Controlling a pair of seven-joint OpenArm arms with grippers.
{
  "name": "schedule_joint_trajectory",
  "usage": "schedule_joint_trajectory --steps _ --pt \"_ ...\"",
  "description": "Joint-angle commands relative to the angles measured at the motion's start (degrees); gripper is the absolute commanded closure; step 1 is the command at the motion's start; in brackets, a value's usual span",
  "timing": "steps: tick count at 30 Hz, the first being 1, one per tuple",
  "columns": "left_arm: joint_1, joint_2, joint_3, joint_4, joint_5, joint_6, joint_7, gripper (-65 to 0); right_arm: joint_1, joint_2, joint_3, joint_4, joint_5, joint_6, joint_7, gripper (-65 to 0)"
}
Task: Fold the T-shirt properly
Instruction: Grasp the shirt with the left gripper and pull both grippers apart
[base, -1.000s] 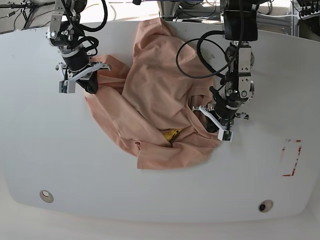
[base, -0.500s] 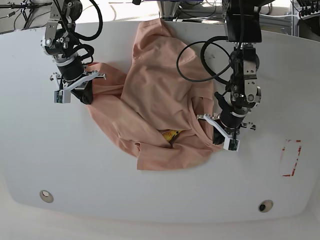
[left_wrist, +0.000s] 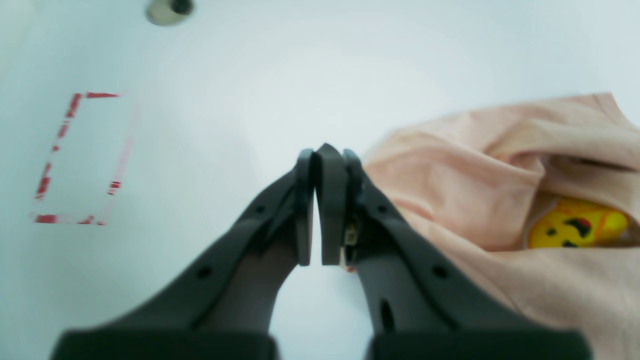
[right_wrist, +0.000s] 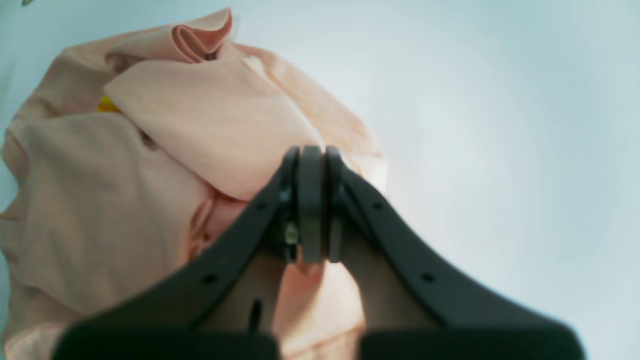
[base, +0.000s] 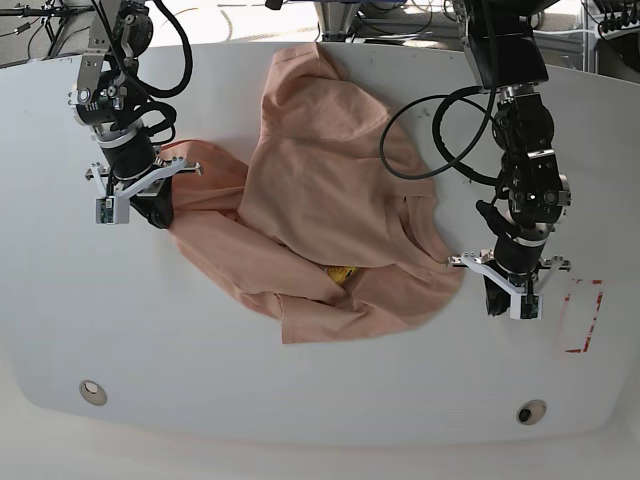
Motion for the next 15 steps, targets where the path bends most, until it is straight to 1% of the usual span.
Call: schedule_joint_trajectory --steps 1,2,8,12,15 --pt "-2.2 -0.7 0.1 2.3 -0.4 -0.3 -0.8 -1.0 3.8 1.2 0.4 1.0 0.5 0.2 0.2 -0.2" --pt "-3.1 -1.1 0.3 2.9 -0.4 -0.1 -0.7 -1.2 5.9 1.6 0.3 0.5 0.4 0.2 -0.7 -0.3" --pt "-5.6 -1.7 0.8 4.0 -0.4 0.0 0.3 -0.9 10.9 3.2 0.6 -0.3 0.4 0.2 -3.4 -0.2" --pt "-7.1 -2.4 0.8 3.4 -0.1 -0.1 1.2 -0.8 15.0 4.9 0.3 -1.4 0.3 0.2 -4.2 -0.3" --pt "-7.6 -2.5 1.3 3.0 -0.1 -0.2 1.3 -1.0 16.6 5.6 0.2 -2.1 0.3 0.1 -4.4 -0.4"
